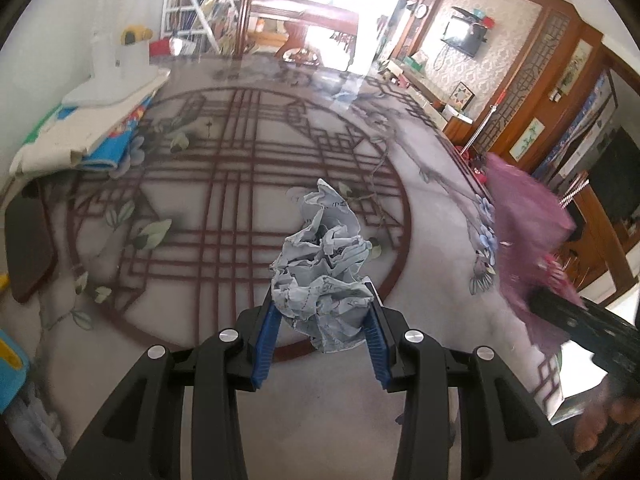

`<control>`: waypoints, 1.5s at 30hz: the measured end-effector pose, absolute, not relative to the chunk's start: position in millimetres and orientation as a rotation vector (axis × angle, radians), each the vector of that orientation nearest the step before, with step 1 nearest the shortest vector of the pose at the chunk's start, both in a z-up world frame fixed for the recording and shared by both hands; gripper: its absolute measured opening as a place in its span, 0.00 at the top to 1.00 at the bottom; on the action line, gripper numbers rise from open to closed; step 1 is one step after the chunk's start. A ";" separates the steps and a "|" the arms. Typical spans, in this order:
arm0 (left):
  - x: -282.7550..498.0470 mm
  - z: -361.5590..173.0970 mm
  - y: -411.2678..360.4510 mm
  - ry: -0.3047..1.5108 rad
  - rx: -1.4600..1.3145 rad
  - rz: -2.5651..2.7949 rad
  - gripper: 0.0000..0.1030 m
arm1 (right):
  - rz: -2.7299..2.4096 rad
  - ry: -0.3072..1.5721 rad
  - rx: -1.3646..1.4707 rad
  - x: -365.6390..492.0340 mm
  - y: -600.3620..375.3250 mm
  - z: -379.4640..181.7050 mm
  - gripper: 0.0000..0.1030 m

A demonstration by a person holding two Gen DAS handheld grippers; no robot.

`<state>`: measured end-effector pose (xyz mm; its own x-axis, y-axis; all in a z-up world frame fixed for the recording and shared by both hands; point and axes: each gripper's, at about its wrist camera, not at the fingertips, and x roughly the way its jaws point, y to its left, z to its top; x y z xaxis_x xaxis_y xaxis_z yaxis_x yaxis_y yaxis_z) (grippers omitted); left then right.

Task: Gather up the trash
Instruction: 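Carry the crumpled paper and pink bag over the red bucket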

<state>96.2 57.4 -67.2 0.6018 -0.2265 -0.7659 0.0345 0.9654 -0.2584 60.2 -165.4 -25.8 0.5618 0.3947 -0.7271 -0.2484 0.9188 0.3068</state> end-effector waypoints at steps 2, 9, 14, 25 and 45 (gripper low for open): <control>90.4 -62.8 49.8 0.903 -0.189 -0.156 0.63 | 0.355 0.883 0.192 45.9 -177.8 -24.0 0.73; 63.8 -49.4 12.0 0.854 -0.198 -0.196 0.63 | 0.277 0.845 0.325 15.0 -228.4 -21.4 0.73; 50.8 -51.9 -23.5 0.899 -0.329 -0.265 0.63 | 0.245 0.795 0.384 -6.1 -261.2 -10.3 0.73; 34.4 -5.1 -106.8 0.829 -0.220 -0.372 0.63 | 0.184 0.717 0.502 -40.3 -328.2 -3.9 0.73; 27.9 14.3 -245.4 0.805 0.010 -0.568 0.63 | -0.081 0.632 0.632 -87.5 -453.4 -20.4 0.73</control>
<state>27.9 -245.4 14.3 0.5527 -0.4766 -0.6837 0.4839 0.8514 -0.2023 -87.5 -453.4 -20.4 0.8104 0.1159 -0.5744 0.2575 0.8101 0.5268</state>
